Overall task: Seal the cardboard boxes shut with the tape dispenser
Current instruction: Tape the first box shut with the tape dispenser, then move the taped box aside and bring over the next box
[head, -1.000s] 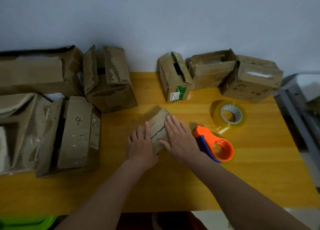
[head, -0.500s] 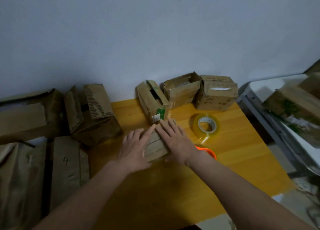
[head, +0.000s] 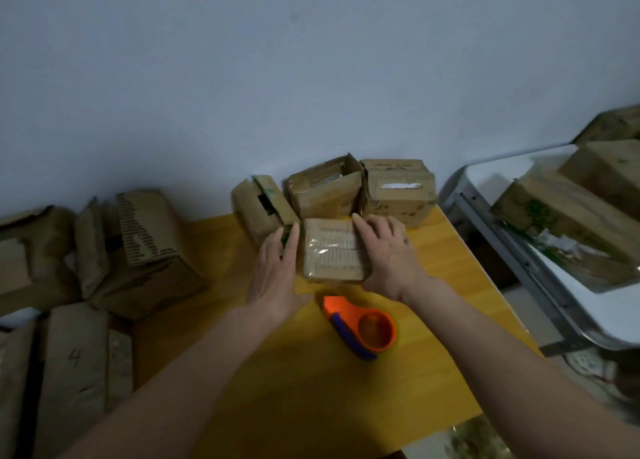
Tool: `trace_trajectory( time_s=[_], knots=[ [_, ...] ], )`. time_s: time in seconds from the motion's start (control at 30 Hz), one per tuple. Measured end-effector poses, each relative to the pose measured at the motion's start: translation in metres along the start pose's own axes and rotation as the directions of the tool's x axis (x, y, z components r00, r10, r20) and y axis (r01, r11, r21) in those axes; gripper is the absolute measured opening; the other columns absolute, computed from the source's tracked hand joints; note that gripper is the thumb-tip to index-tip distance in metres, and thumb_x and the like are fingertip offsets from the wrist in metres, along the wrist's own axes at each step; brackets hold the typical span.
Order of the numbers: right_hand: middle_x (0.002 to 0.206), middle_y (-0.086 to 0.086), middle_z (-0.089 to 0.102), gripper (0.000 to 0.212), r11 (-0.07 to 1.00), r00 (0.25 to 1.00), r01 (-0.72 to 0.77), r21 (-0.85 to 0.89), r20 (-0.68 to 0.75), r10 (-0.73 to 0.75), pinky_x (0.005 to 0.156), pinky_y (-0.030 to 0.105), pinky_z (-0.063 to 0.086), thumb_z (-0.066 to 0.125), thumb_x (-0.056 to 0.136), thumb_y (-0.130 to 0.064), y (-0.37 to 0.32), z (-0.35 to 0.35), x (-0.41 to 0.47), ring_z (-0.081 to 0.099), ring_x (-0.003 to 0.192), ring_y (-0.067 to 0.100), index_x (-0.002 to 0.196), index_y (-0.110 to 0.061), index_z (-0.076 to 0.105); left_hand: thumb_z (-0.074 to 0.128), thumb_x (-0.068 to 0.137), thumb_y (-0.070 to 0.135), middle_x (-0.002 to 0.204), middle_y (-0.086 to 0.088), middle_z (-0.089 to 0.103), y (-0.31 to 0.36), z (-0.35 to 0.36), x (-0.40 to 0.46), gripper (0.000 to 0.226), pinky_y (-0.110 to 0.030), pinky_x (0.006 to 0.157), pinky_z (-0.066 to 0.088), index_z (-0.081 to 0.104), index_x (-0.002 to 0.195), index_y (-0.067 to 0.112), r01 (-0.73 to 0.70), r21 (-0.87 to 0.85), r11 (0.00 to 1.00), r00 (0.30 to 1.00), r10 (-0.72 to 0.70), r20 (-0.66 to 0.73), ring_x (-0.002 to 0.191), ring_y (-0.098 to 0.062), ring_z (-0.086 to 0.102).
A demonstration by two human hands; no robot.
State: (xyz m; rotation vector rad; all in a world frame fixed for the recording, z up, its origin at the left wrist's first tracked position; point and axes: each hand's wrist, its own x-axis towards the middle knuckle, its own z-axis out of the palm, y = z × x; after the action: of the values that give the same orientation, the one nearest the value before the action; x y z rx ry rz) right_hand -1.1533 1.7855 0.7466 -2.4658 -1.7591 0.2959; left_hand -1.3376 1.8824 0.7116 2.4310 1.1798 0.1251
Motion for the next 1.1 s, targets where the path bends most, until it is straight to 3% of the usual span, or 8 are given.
trace_trajectory(
  time_s=[0.13, 0.33, 0.57, 0.67, 0.8, 0.93, 1.1],
  knots=[
    [0.147, 0.0, 0.017, 0.118, 0.983, 0.983, -0.184, 0.03, -0.017, 0.184, 0.109, 0.056, 0.03, 0.076, 0.062, -0.06, 0.075, -0.015, 0.008, 0.011, 0.138, 0.03, 0.15, -0.027, 0.004, 0.081, 0.075, 0.031, 0.16, 0.002, -0.005, 0.044, 0.019, 0.037, 0.122, -0.042, 0.118, 0.014, -0.014, 0.151, 0.03, 0.048, -0.048, 0.998, 0.994, -0.043, 0.097, 0.147, -0.021, -0.003],
    [0.147, 0.003, 0.016, 0.122, 0.921, 0.918, -0.388, -0.028, 0.076, 0.389, 0.107, 0.061, 0.029, 0.08, 0.06, -0.059, 0.183, -0.02, 0.016, 0.01, 0.14, 0.032, 0.149, -0.025, 0.003, 0.074, 0.082, 0.033, 0.161, 0.004, -0.005, 0.125, 0.053, 0.116, 0.105, -0.044, 0.118, 0.016, -0.003, 0.154, 0.027, 0.144, -0.137, 0.98, 0.974, -0.115, 0.195, 0.148, -0.022, -0.004],
    [0.149, 0.002, 0.014, 0.102, 0.891, 0.87, -0.445, -0.086, 0.194, 0.453, 0.106, 0.067, 0.025, 0.079, 0.074, -0.03, 0.248, 0.007, 0.035, 0.005, 0.142, 0.03, 0.147, -0.026, 0.009, 0.075, 0.082, 0.024, 0.157, -0.007, 0.012, 0.169, 0.09, 0.175, 0.097, -0.046, 0.117, 0.023, 0.01, 0.154, 0.024, 0.316, -0.246, 0.916, 0.941, -0.268, 0.208, 0.144, -0.026, 0.016],
    [0.151, 0.0, 0.014, 0.096, 0.908, 0.889, -0.419, -0.003, 0.205, 0.41, 0.109, 0.067, 0.02, 0.076, 0.075, -0.02, 0.259, 0.022, 0.048, 0.001, 0.144, 0.03, 0.147, -0.027, 0.012, 0.074, 0.083, 0.022, 0.156, -0.007, 0.014, 0.173, 0.1, 0.186, 0.098, -0.047, 0.115, 0.026, 0.007, 0.154, 0.027, 0.397, -0.308, 0.865, 0.914, -0.341, 0.22, 0.143, -0.028, 0.02],
    [0.151, 0.001, 0.017, 0.094, 0.971, 0.948, -0.239, 0.015, 0.221, 0.23, 0.113, 0.061, 0.019, 0.075, 0.075, -0.018, 0.261, 0.039, 0.06, 0.002, 0.145, 0.029, 0.147, -0.027, 0.015, 0.073, 0.084, 0.021, 0.158, -0.009, 0.013, 0.171, 0.107, 0.195, 0.103, -0.045, 0.116, 0.021, -0.003, 0.154, 0.022, 0.461, -0.367, 0.808, 0.887, -0.407, 0.216, 0.145, -0.028, 0.016],
    [0.151, 0.001, 0.017, 0.098, 0.989, 0.964, -0.148, 0.026, 0.225, 0.138, 0.114, 0.062, 0.015, 0.076, 0.072, -0.016, 0.266, 0.043, 0.068, 0.0, 0.145, 0.028, 0.148, -0.027, 0.014, 0.069, 0.086, 0.02, 0.159, -0.007, 0.018, 0.168, 0.11, 0.2, 0.096, -0.047, 0.116, 0.022, 0.003, 0.155, 0.02, 0.495, -0.405, 0.769, 0.869, -0.447, 0.213, 0.146, -0.028, 0.018],
    [0.153, 0.001, 0.011, 0.122, 0.999, 0.925, -0.04, -0.031, 0.377, 0.049, 0.113, 0.065, 0.006, 0.085, 0.062, -0.035, 0.266, 0.035, 0.08, -0.003, 0.145, 0.029, 0.151, -0.025, 0.002, 0.068, 0.088, 0.024, 0.156, -0.005, 0.028, 0.166, 0.107, 0.206, 0.084, -0.047, 0.115, 0.029, 0.016, 0.153, 0.019, 0.497, -0.465, 0.733, 0.866, -0.456, 0.206, 0.143, -0.027, 0.026]
  ],
)
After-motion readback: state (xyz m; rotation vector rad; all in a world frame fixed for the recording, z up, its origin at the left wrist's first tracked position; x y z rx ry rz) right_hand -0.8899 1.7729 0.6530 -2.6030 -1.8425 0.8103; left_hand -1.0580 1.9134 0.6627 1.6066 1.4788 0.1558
